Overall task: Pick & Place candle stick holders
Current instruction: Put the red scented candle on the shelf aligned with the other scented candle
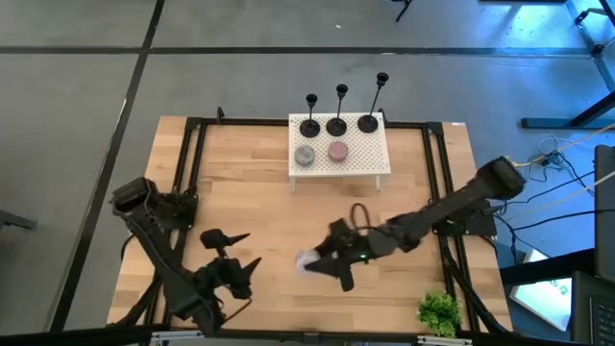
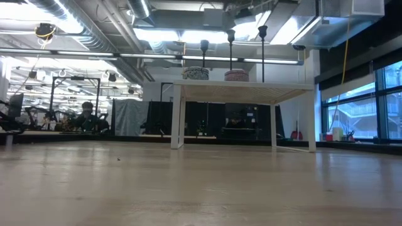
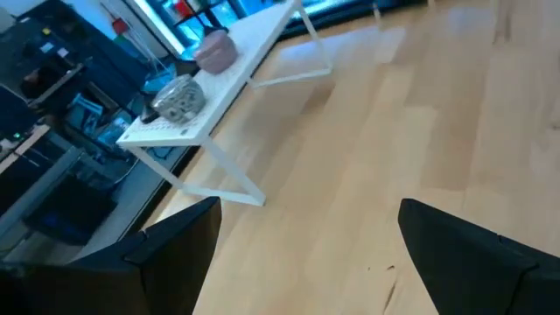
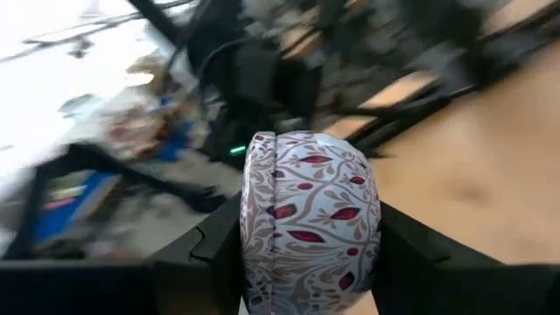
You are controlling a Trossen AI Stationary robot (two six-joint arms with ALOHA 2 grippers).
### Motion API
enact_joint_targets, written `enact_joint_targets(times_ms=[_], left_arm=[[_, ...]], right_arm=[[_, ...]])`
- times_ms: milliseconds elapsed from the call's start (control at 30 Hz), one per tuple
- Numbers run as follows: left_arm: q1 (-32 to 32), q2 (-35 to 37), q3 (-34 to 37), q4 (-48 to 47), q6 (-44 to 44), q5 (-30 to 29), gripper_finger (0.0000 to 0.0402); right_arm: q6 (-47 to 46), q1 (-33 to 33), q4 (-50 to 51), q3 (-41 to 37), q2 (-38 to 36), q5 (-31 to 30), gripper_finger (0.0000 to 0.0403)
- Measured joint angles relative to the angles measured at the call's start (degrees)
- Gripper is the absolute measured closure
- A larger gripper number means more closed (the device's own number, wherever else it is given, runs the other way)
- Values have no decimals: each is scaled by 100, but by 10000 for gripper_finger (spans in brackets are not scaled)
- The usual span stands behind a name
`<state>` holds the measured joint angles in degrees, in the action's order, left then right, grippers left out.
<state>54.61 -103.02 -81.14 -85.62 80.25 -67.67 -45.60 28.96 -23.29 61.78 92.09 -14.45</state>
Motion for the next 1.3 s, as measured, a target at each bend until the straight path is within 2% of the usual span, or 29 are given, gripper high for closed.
enact_joint_targets(times_ms=[133,233,400,567,700,767,933,1100,1300], left_arm=[[178,0,0,-453,915,-322,55],[220,2,13,-442,1281,-624,56],[111,73,13,-438,1875,-755,72],[-153,367,13,-441,2471,-271,98],[-527,540,13,-440,2597,116,113],[-815,644,15,-440,2358,417,116],[-1790,989,15,-444,988,1489,115],[-2487,1099,15,-442,124,1651,122],[-2608,979,17,-437,-243,1652,139]], right_arm=[[278,433,1116,2,-603,-1693,225],[342,700,1604,1,-794,-2572,224],[588,872,1774,0,-808,-3038,224],[691,897,1888,0,-789,-3237,224],[712,923,2045,0,-789,-3395,224],[731,926,2081,0,-789,-3415,224],[859,934,2313,0,-815,-3716,224],[528,829,3202,-4,-1183,-4389,224],[131,476,4138,-4,-2055,-4400,224]])
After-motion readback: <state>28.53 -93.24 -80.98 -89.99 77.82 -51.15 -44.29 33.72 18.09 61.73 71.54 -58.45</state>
